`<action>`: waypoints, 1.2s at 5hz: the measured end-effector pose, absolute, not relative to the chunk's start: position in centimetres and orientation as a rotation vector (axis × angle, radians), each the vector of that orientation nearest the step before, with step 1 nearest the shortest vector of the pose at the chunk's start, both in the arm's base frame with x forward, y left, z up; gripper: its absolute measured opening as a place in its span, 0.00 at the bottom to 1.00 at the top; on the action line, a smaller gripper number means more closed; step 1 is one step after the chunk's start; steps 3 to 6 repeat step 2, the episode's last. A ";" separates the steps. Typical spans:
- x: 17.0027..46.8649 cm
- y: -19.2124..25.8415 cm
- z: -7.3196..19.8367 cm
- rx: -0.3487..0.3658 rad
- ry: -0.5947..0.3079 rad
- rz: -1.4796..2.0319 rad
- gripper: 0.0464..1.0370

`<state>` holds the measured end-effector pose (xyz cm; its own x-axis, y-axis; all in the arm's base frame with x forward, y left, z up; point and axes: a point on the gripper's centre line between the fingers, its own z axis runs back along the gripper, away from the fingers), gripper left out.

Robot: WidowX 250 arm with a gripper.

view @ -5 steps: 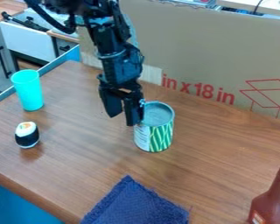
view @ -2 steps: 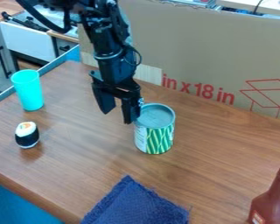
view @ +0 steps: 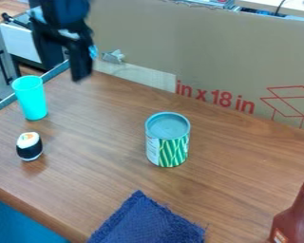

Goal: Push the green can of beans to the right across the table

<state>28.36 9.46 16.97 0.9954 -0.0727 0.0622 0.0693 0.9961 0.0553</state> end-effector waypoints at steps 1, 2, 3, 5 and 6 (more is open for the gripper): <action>28.0 10.9 18.7 0.018 -0.027 -0.048 0.96; 28.1 11.2 19.0 0.020 0.005 -0.073 0.96; 28.1 11.2 19.0 0.020 0.005 -0.073 0.96; 28.1 11.2 19.0 0.020 0.005 -0.073 0.96; 28.1 11.2 19.0 0.020 0.005 -0.073 0.96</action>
